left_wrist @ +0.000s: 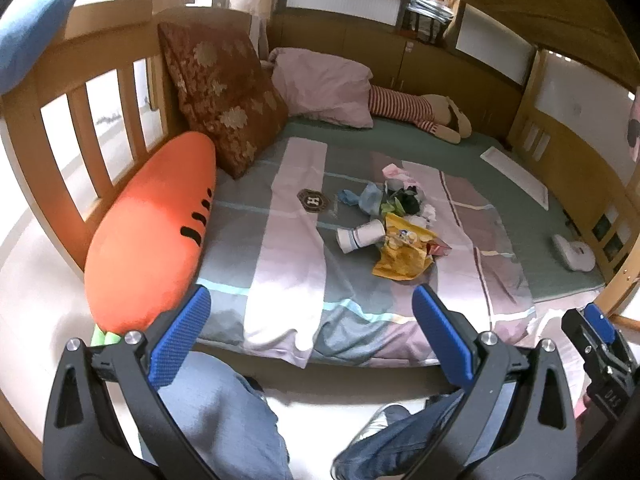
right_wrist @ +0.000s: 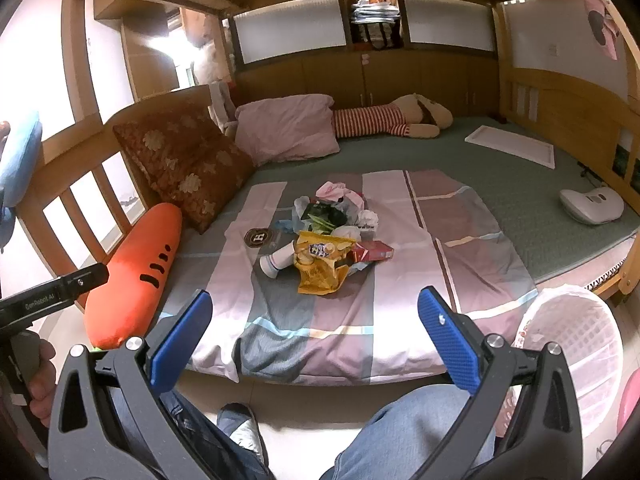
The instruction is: Collect trash
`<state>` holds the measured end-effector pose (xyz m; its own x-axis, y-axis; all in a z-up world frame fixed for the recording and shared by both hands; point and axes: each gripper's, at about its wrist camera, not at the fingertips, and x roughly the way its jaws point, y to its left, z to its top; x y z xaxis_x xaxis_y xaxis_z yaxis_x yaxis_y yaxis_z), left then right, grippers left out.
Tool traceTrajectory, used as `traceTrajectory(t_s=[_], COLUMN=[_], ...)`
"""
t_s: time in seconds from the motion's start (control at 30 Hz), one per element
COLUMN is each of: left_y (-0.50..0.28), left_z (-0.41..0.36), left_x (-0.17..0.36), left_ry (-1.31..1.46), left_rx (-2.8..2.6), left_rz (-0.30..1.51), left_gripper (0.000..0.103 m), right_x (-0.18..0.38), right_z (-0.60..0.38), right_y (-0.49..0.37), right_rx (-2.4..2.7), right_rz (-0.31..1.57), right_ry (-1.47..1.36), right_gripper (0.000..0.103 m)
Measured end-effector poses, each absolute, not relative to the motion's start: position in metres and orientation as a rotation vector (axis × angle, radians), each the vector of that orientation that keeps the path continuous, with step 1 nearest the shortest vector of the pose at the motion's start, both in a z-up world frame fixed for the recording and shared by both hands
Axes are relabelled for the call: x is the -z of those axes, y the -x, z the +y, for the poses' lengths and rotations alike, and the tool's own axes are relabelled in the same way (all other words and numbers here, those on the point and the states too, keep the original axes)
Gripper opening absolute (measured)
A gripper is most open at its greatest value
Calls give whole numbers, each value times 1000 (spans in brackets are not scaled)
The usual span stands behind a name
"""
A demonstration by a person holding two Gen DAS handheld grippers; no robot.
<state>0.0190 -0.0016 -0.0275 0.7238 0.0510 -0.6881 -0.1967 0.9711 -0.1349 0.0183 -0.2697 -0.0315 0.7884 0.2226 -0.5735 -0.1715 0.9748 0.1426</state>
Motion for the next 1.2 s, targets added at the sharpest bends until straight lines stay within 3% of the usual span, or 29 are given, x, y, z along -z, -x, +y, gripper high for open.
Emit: traceTrajectory(t_s=[0.4,0.57,0.73,0.93,1.03,1.1,1.2], left_y=[-18,-15,-1,0,4,0,-6], left_z=[-8,-9,-16,-19,-14,-15,-23], left_x=[27,27,25,32,30,31,37], left_ry=[161,148,95,146,203,192,112], left_rx=[-113,-100,-33,95,124,111,81], left_rz=[741,689,541,532,473,502,535], left_gripper=[100,100,100,100,100,100,100], right_x=[26,20,28,20,32,52,55], right_z=[-278,-284,-279,-275,-265,-258,-264], right_y=[-16,-10,-17,-5,-8,-28,-42], right_rx=[-169,-152,-188,-169,-190,-200,-243], right_rz=[586,505,550,457,374,454,436], right_ry=[-122,-115,-54,-5,98,164,68], right_gripper=[100,100,100,100,100,100,100])
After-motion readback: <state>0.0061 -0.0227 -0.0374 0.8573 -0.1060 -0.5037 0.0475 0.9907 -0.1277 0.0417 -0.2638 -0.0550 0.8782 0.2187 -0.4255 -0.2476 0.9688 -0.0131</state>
